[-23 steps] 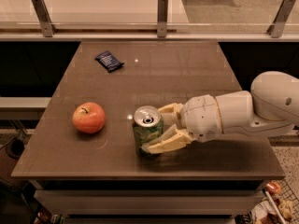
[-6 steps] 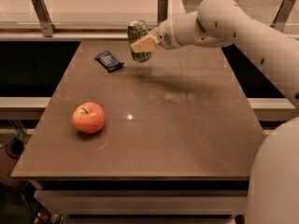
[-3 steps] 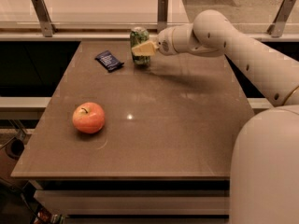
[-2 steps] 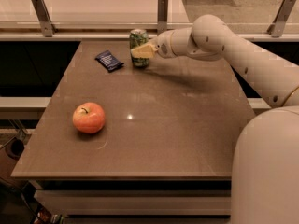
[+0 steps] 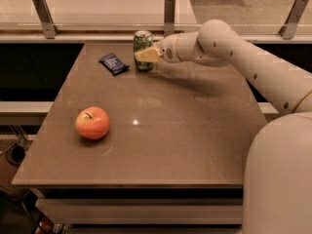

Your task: Move green can near rxbar blueberry

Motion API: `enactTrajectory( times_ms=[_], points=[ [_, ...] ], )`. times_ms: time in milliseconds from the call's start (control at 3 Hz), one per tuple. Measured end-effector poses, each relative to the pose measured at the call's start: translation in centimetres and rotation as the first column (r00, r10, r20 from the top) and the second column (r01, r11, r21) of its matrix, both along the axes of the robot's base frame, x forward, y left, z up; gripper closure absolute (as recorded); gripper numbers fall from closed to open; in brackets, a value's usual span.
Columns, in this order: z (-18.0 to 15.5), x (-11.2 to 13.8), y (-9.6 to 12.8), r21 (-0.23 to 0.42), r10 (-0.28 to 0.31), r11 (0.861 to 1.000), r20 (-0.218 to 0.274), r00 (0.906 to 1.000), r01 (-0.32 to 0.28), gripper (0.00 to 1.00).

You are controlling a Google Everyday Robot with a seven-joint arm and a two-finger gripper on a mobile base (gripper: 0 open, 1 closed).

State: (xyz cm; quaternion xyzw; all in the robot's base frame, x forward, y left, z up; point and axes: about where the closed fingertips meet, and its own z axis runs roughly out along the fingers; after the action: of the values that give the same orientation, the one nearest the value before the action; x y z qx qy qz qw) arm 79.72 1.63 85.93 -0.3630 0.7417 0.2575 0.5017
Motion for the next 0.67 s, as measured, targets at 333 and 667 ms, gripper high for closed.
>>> enactTrajectory(
  times_ms=[333,667],
  points=[
    [-0.13,-0.02,0.3,0.0,0.004,1.0,-0.002,1.0,-0.004,0.59],
    [-0.08,-0.02,0.32,0.001,0.004,1.0,-0.002,1.0,-0.004,0.36]
  ],
)
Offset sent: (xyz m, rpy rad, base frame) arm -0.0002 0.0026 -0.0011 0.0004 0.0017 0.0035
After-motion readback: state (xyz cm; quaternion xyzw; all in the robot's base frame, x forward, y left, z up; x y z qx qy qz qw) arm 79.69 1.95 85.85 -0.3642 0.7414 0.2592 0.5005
